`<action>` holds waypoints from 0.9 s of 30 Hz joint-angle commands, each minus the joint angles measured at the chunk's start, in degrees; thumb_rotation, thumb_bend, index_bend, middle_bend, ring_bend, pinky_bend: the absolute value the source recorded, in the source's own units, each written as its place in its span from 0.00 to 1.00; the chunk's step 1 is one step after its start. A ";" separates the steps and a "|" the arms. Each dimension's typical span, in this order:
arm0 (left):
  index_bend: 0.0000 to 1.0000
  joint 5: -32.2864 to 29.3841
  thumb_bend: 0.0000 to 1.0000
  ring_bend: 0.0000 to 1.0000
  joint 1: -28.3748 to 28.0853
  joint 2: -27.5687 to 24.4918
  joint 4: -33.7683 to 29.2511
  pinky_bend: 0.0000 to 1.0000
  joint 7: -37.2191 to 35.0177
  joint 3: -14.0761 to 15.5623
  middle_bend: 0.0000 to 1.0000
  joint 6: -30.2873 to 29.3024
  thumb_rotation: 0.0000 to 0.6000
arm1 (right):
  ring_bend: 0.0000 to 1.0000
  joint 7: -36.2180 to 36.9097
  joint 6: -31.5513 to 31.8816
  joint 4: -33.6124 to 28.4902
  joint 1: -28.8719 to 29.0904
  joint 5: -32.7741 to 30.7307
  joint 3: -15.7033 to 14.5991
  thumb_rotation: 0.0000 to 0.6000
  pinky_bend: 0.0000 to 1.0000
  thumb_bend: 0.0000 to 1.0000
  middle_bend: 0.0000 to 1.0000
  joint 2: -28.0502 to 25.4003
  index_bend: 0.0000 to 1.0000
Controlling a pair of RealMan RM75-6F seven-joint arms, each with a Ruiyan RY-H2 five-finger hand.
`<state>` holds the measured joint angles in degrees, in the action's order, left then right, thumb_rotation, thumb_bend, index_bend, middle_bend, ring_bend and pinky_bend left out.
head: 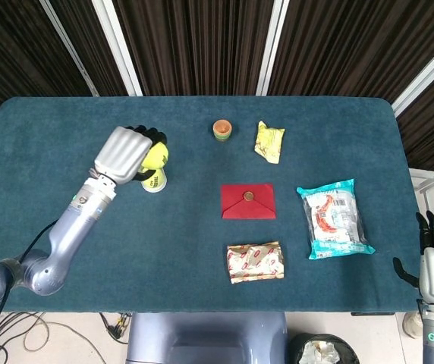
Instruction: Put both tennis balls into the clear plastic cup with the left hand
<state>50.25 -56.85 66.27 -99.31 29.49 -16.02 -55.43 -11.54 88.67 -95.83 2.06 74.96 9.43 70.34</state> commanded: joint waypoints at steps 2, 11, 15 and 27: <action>0.40 -2.41 0.34 0.35 0.52 0.86 3.73 0.50 -1.29 0.50 0.41 0.52 1.00 | 0.03 0.06 0.25 -0.07 -0.09 0.06 0.05 1.00 0.09 0.34 0.00 -0.04 0.00; 0.40 -3.36 0.32 0.35 -0.26 5.20 11.48 0.50 -2.38 2.58 0.41 3.70 1.00 | 0.03 -0.62 0.26 0.27 0.06 -0.08 0.11 1.00 0.09 0.34 0.00 0.54 0.00; 0.40 -3.45 0.31 0.35 -0.46 6.69 13.48 0.50 -2.41 2.80 0.40 3.60 1.00 | 0.03 -0.66 0.58 0.32 0.00 0.03 0.20 1.00 0.09 0.34 0.00 0.68 0.00; 0.32 -7.32 0.03 0.26 -2.33 6.49 12.22 0.43 1.88 3.26 0.28 4.72 1.00 | 0.03 0.52 1.27 0.17 -0.28 -0.12 0.75 1.00 0.09 0.34 0.00 0.60 0.00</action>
<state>43.85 -58.82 72.98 -86.61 30.65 -13.00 -51.21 -11.06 89.88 -95.61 1.81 74.79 10.17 70.99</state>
